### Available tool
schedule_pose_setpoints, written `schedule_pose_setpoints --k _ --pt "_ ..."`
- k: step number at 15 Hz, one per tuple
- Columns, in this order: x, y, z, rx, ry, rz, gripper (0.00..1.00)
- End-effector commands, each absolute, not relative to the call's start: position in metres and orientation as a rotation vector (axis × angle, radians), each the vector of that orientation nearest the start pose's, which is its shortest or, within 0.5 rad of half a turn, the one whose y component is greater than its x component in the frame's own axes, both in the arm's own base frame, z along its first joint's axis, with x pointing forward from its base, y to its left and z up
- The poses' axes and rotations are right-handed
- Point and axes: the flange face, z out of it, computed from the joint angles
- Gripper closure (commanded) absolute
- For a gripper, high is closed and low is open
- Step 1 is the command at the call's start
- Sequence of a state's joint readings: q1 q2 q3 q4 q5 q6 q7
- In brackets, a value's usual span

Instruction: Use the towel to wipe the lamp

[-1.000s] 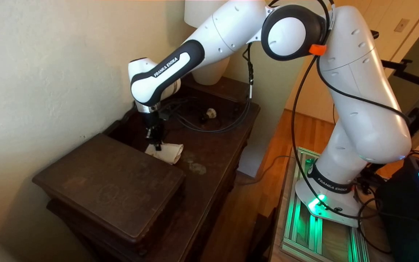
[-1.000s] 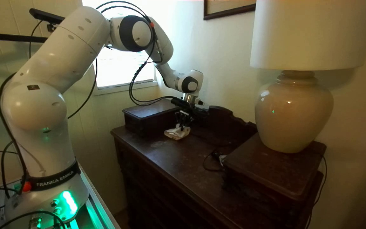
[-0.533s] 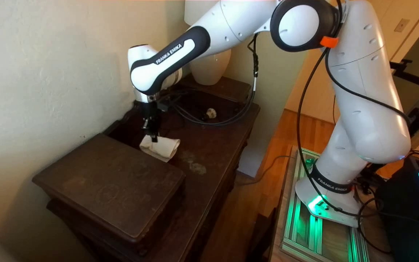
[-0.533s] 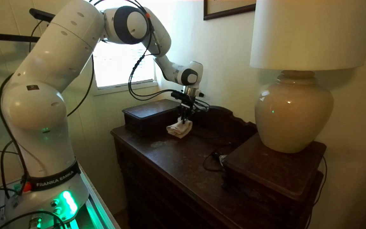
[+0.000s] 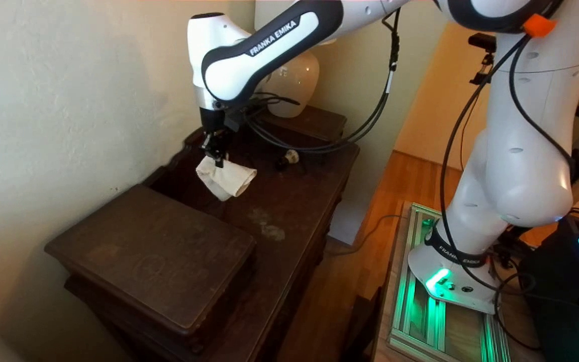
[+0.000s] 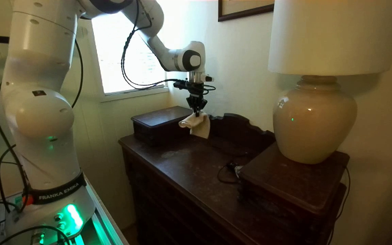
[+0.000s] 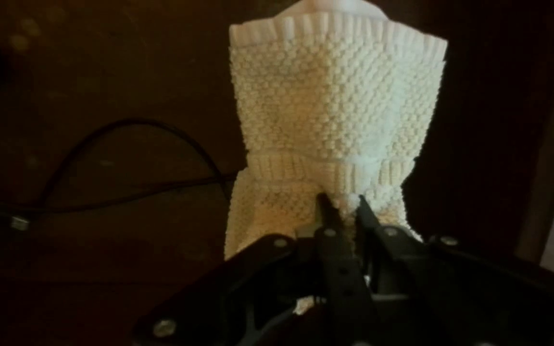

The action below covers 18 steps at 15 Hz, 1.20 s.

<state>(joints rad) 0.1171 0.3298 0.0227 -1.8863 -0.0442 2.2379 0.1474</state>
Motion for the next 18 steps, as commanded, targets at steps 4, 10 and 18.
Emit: schedule_pose_setpoints --k 4,10,18 --pt "0.533 0.032 0.398 -3.256 0.414 -0.322 0.97" --pt "0.486 -0.035 0.431 -3.3 0.78 -0.467 0.97" --pt "0.481 -0.064 0.428 -3.252 0.831 -0.466 0.9"
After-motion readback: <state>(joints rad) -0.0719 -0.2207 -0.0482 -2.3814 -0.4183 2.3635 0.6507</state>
